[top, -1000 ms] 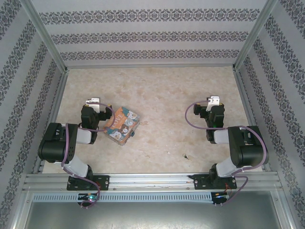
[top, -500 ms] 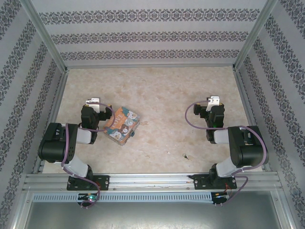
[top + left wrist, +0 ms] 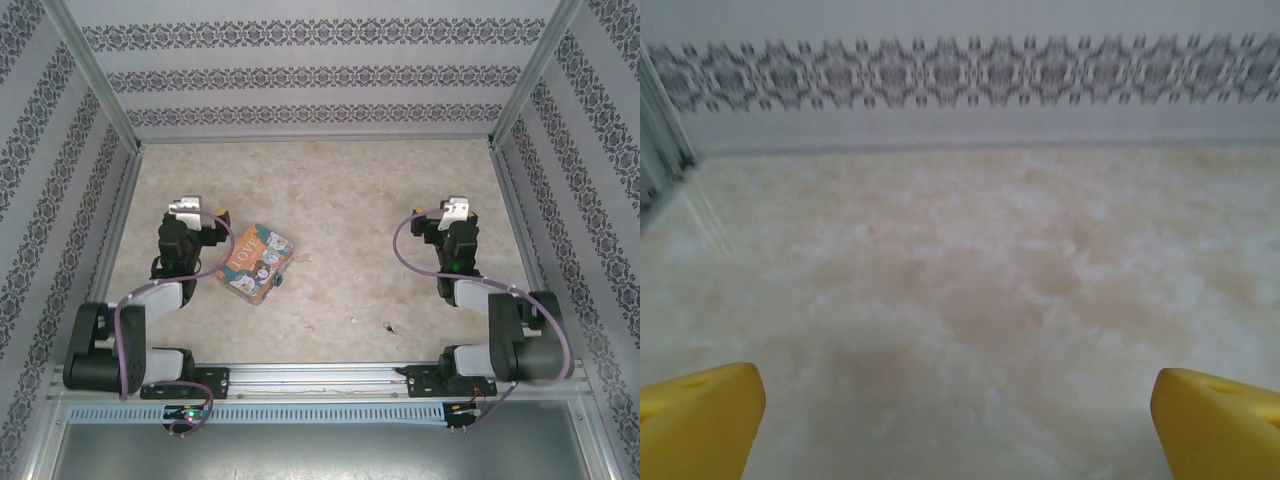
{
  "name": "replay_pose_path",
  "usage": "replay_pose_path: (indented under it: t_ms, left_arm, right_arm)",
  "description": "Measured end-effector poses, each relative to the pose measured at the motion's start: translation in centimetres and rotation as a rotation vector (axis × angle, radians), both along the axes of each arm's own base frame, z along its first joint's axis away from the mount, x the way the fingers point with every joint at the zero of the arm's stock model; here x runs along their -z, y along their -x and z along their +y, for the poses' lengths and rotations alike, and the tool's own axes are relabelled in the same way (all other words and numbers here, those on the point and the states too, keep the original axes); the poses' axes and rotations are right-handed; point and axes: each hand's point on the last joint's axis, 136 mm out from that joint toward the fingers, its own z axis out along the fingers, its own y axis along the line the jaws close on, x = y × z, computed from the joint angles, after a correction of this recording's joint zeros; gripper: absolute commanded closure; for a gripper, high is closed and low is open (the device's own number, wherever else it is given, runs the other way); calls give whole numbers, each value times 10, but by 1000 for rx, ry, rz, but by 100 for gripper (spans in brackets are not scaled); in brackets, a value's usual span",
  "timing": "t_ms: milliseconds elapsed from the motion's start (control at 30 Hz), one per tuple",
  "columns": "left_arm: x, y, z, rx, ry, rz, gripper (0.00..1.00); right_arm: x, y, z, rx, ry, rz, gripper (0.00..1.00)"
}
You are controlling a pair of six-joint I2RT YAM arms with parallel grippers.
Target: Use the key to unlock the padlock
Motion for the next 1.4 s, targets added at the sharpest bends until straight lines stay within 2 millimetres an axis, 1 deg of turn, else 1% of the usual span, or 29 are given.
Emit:
replay_pose_path:
  t_ms: [133,233,300,367,400,467,567,633,667,733,833,933,1067,1167,1400]
  left_arm:
    - [-50,9,6,-52,86,-49,1]
    - [-79,22,9,-94,181,-51,1]
    - [-92,35,9,-108,251,-37,1]
    - [-95,47,6,-111,317,-4,1]
    - [-92,54,3,-109,354,25,1]
    - [-79,68,-3,-110,426,102,1]
    - [-51,91,-12,-122,527,248,1]
    - [-37,108,-20,-123,590,332,1]
    - [-33,113,-23,-121,613,355,1]
    - [-25,126,-30,-113,667,406,0]
    - [-12,140,-41,-100,738,481,0]
    - [6,148,-52,-84,803,563,0]
    - [31,157,-64,-82,877,669,0]
    - [45,164,-70,-84,920,725,0]
    - [63,171,-84,-60,998,783,0]
  right_arm:
    - [-18,12,2,-2,-51,13,1]
    - [-35,18,13,-42,-137,34,1]
    - [-45,21,23,-85,-208,45,2]
    - [-51,25,38,-138,-284,67,2]
    - [-52,27,48,-167,-328,87,1]
    - [-47,32,67,-218,-397,138,1]
    - [-34,44,102,-305,-475,240,2]
    - [-25,51,128,-366,-508,314,2]
    - [-23,53,138,-392,-515,340,2]
    - [-22,55,163,-453,-524,396,2]
    - [-27,54,199,-537,-526,450,1]
    - [-32,50,235,-618,-513,493,2]
    - [-28,48,278,-700,-483,555,2]
    - [-20,46,302,-737,-462,598,2]
    - [8,40,344,-796,-428,702,2]
